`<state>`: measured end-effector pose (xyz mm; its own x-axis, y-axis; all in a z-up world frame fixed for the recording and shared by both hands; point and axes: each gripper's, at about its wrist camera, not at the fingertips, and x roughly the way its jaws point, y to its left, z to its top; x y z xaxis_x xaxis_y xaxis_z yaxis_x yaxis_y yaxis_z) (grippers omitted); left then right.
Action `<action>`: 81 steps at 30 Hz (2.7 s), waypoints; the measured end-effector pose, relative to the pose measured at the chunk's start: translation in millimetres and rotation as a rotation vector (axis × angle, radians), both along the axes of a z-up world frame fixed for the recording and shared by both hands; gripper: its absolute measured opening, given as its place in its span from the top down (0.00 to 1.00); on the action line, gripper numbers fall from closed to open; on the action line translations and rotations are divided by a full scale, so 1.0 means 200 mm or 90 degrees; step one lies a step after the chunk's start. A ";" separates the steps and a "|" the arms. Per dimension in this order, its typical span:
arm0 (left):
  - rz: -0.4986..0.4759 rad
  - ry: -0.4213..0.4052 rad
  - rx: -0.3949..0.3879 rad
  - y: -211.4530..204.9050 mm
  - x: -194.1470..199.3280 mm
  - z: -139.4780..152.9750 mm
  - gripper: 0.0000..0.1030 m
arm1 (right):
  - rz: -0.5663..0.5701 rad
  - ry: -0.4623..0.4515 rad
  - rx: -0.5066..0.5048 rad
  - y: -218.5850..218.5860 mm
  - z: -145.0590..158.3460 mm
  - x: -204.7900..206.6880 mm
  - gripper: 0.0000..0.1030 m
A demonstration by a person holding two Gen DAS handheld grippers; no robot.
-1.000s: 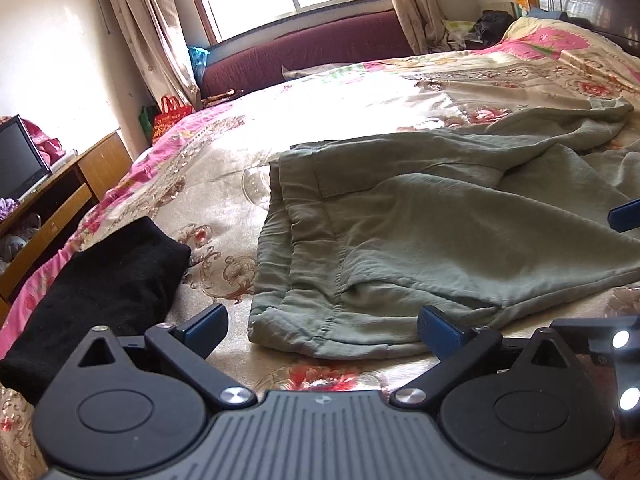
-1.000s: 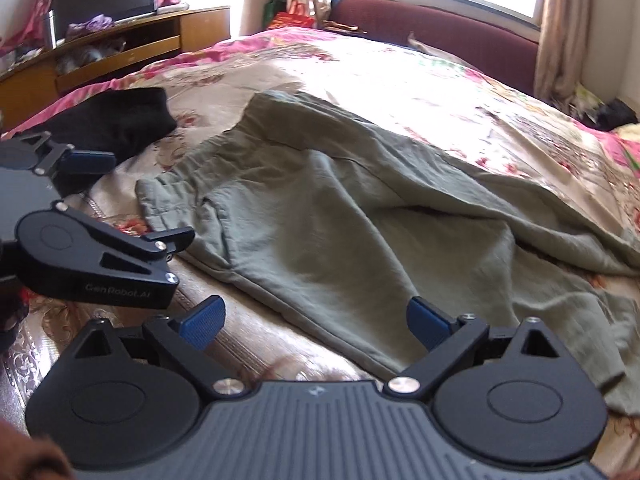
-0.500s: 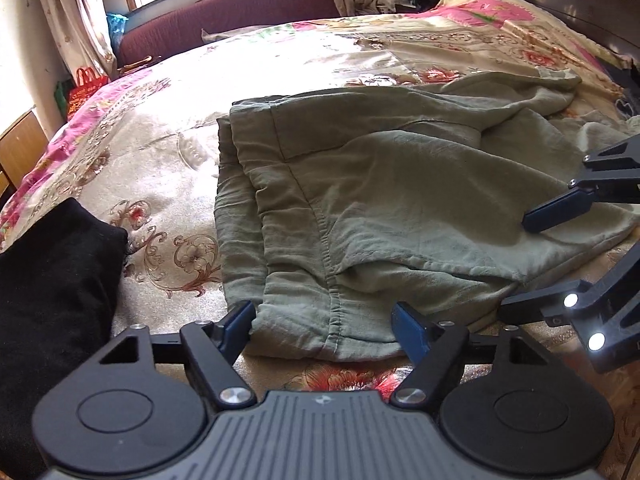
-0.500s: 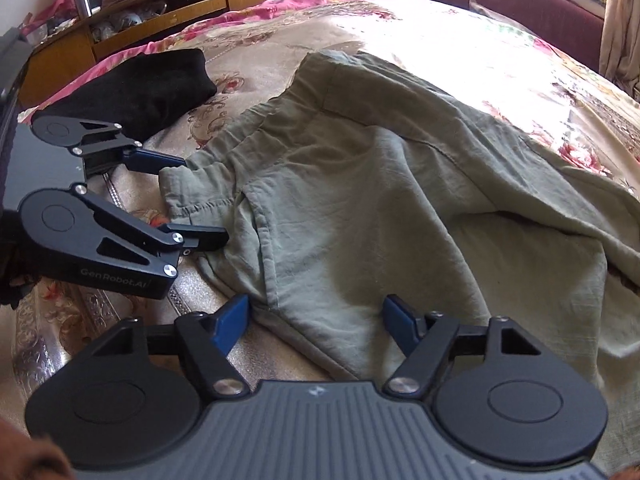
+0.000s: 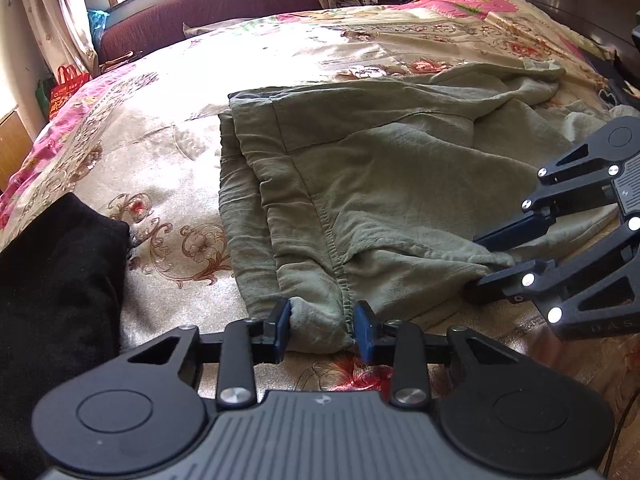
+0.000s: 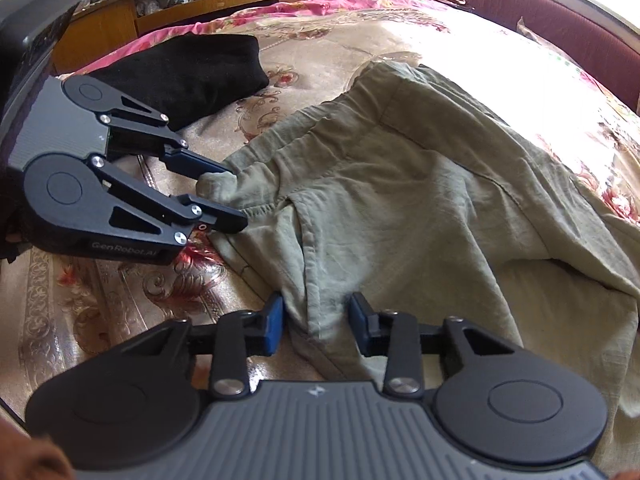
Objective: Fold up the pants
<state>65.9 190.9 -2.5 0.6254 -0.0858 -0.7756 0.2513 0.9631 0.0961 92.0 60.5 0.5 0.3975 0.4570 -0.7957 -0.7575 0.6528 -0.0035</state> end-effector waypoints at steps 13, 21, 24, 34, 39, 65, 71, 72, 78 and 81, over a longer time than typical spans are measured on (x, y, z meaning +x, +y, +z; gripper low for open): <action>0.171 -0.008 0.018 0.27 -0.21 0.03 0.69 | 0.058 0.069 0.050 0.25 -0.01 -0.14 0.83; 0.158 -0.054 0.052 0.17 -0.25 0.14 0.66 | -0.030 0.060 0.099 -0.08 0.11 -0.17 0.63; 0.138 -0.081 0.069 0.06 -0.27 0.18 0.65 | -0.121 0.055 0.108 -0.30 0.13 -0.15 0.63; -0.066 -0.055 -0.014 -0.70 -0.13 0.15 0.61 | -0.615 0.027 0.104 -1.50 0.03 -0.02 0.62; -0.187 -0.039 -0.016 -1.14 -0.06 0.12 0.59 | -0.805 0.035 0.191 -2.04 -0.04 -0.01 0.59; -0.386 -0.042 0.010 -1.95 0.18 0.10 0.52 | -0.776 0.002 0.343 -2.37 -0.02 0.21 0.57; -0.371 -0.028 0.009 -1.93 0.19 0.07 0.47 | -0.636 -0.045 0.385 -2.28 0.07 0.22 0.48; -0.366 -0.024 0.011 -1.92 0.19 0.06 0.47 | -0.639 -0.054 0.356 -2.27 0.07 0.21 0.48; -0.347 -0.013 0.009 -1.85 0.18 0.03 0.47 | -0.757 -0.050 0.316 -2.43 -0.01 0.04 0.47; -0.340 -0.012 0.004 -1.84 0.17 0.02 0.47 | -0.792 -0.015 0.317 -2.47 -0.06 -0.01 0.46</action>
<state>100.1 -176.9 2.1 0.5101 -0.3912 -0.7660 0.7047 0.7007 0.1115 89.7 -433.1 -11.0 0.7692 0.0205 -0.6386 0.3343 0.8389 0.4296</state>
